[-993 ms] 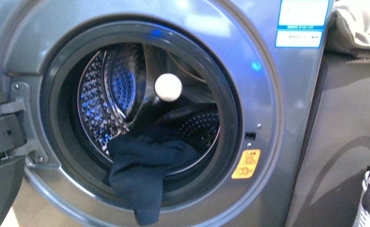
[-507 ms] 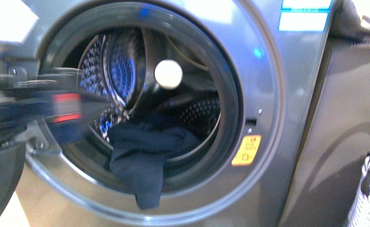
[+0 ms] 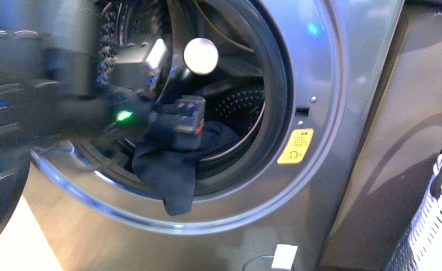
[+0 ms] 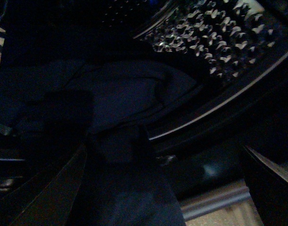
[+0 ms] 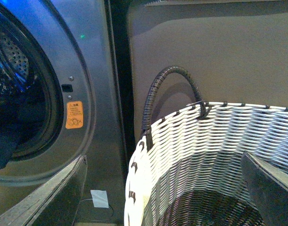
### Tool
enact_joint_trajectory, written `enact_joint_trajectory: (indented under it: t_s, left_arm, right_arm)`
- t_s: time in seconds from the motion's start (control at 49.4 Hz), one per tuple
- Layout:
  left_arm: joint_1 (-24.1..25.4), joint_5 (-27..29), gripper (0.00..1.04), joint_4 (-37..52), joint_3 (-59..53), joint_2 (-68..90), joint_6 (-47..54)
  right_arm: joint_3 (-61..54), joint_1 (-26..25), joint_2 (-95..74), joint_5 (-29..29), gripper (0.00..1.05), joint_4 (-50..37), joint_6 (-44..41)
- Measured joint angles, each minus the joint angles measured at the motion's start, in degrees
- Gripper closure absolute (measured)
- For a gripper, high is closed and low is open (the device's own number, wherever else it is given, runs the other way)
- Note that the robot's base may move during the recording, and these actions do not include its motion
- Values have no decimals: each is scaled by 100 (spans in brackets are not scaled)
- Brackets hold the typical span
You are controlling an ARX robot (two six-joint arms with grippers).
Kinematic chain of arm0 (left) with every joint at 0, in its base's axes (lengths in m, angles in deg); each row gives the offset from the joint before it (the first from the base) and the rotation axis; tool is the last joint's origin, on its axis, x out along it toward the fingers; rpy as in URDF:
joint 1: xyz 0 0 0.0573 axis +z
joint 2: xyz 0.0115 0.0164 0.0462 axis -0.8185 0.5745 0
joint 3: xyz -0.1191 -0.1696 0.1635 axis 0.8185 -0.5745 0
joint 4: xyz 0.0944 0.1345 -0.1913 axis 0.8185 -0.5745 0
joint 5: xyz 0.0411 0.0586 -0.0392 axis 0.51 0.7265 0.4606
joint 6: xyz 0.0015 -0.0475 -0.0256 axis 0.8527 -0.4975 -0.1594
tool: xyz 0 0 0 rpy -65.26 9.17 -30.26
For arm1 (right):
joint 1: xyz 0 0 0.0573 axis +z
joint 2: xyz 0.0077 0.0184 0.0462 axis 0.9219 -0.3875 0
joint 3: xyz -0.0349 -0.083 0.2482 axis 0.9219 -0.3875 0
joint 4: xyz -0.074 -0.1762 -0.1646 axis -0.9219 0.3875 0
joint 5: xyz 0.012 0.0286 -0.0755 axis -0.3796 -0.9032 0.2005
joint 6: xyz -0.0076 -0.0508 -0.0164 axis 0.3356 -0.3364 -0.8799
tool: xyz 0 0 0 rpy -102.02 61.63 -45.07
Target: Collect clothes from washing machine
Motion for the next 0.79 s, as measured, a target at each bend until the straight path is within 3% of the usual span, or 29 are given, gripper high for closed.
enact_joint_trajectory:
  t_s: [0.405,0.79]
  left_arm:
    - [181,708,6,-826,1786,1333,444]
    - [273,1497,6,-1403,2579,2002,732]
  right_arm:
    - [0,0,0,0,8,0,0]
    - [0,0,0,0,8,0,0]
